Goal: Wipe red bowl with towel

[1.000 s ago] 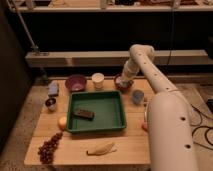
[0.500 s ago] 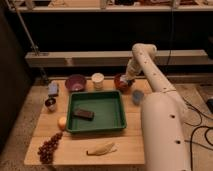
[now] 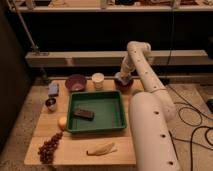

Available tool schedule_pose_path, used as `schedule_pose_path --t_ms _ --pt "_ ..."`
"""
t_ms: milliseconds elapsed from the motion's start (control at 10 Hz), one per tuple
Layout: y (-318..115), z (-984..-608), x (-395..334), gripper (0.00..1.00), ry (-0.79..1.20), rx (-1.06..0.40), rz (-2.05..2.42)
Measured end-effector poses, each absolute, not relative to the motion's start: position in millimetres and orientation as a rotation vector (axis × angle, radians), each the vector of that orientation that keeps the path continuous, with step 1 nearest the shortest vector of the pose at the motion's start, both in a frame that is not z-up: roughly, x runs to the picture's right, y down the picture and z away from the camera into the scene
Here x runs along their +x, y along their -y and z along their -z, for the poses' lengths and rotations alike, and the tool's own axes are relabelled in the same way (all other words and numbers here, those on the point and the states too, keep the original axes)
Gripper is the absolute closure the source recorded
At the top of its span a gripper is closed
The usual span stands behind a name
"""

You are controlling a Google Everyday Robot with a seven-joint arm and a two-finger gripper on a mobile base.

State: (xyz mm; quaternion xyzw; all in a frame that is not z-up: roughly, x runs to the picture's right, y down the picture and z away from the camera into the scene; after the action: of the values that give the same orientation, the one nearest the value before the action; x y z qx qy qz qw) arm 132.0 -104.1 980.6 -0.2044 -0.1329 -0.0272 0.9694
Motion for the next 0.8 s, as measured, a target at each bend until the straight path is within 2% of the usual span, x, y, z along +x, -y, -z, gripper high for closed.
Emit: schedule_pose_path --t_ms 300,800 --pt "89 -964 110 1.0 0.329 -0.436 0.105" --pt "65 -945 125 1.0 0.311 -0.472 0.141"
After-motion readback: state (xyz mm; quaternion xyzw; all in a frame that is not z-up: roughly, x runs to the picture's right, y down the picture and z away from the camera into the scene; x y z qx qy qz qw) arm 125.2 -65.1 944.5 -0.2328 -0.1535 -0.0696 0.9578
